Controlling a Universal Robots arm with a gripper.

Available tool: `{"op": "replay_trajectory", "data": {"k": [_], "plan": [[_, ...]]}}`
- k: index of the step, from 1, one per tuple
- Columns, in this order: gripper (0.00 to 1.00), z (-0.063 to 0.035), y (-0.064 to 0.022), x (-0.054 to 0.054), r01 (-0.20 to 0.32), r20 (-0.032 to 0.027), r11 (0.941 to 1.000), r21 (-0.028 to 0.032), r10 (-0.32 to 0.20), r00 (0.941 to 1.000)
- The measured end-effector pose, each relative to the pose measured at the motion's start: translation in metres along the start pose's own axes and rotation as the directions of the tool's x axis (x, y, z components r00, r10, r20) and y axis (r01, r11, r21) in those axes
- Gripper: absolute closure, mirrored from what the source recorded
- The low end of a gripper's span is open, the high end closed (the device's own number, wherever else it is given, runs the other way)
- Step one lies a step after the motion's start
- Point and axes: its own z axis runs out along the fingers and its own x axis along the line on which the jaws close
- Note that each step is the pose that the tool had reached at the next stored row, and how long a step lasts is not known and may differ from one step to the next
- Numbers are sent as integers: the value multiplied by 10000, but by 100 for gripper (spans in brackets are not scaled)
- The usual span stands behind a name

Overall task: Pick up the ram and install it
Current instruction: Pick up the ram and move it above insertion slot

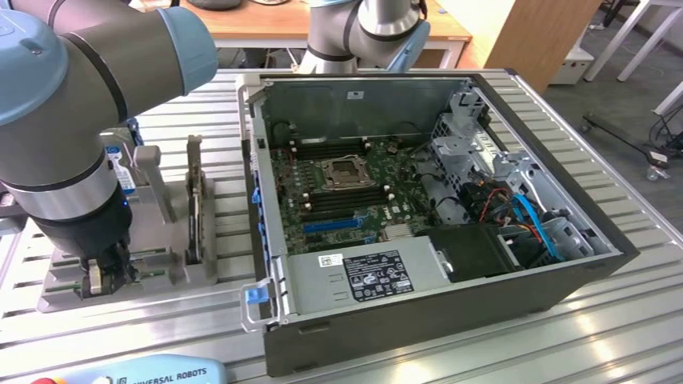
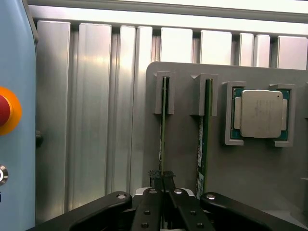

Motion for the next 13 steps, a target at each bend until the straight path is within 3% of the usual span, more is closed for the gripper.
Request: {"op": "replay_trajectory", "data": {"k": [13], "plan": [[88,-45,2,1,1,11,10000,-2,-1,10000]]}}
